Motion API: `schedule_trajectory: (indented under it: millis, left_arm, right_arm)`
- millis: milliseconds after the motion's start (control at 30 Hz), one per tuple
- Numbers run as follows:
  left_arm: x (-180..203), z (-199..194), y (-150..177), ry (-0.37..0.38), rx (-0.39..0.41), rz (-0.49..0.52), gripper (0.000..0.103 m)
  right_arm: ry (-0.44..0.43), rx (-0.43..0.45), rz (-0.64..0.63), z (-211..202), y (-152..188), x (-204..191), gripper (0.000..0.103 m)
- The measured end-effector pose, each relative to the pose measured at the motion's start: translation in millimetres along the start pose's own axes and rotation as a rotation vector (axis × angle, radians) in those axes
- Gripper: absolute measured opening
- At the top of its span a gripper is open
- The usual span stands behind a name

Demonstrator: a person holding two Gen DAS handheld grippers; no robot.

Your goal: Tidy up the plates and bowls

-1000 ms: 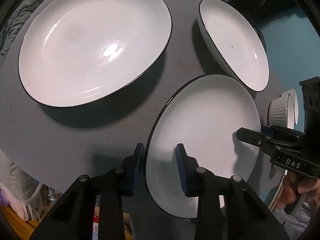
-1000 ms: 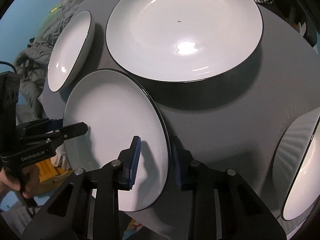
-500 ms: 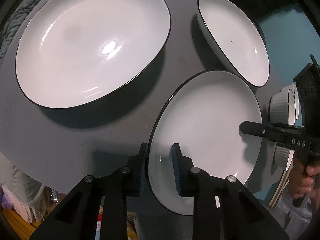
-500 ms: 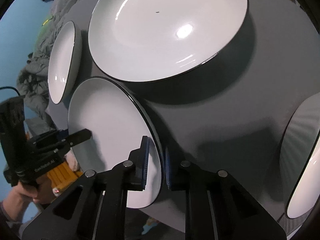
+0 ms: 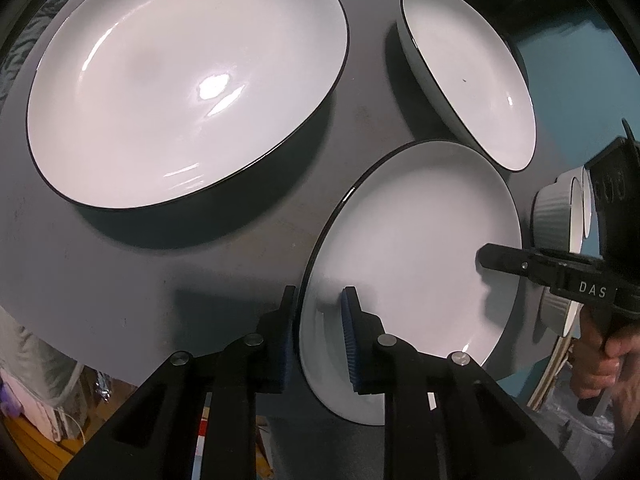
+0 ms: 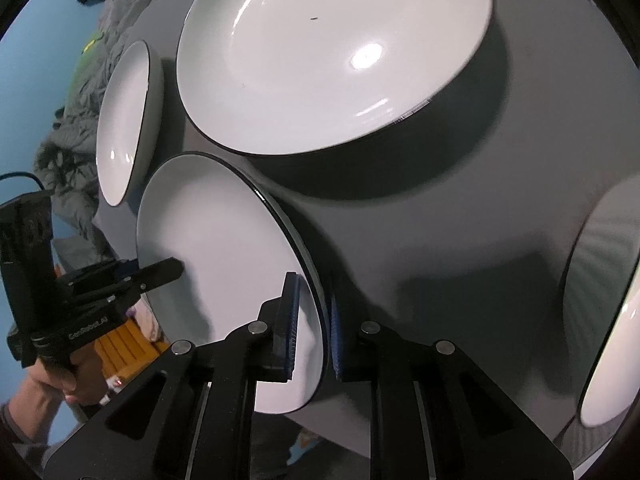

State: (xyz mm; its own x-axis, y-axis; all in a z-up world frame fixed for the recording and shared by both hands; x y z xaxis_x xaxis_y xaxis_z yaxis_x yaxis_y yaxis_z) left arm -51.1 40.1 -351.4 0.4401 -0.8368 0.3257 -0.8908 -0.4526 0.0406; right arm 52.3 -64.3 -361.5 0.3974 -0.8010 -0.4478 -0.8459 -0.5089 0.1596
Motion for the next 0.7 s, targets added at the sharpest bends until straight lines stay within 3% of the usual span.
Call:
schedule_trajectory:
  millis: [367,700]
  left_arm:
    - [8,-25,-28,-0.013,-0.013,0.051,0.021]
    - [28,-50,-77,-0.010,0.030,0.110,0.021]
  right_arm:
    - [0.000,0.022,0.054,-29,6,7,0.014]
    - [-0.005,0.092,0.087,-70,-23,20,0.014]
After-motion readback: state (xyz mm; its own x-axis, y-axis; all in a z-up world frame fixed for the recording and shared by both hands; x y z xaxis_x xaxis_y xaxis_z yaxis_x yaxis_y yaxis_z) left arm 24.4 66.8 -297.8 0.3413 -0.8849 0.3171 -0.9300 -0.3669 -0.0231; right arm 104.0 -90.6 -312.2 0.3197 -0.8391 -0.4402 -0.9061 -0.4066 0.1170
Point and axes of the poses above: each gripper's, at about its wrist camera, not at the fingertips, and z roughly the way its jaws point, x to its right, y to its underside, the point moved 5 cm from there along z, roughly the way its jaws point, and after that the axes turned 6 degrees about z, right-handed, at the moved point
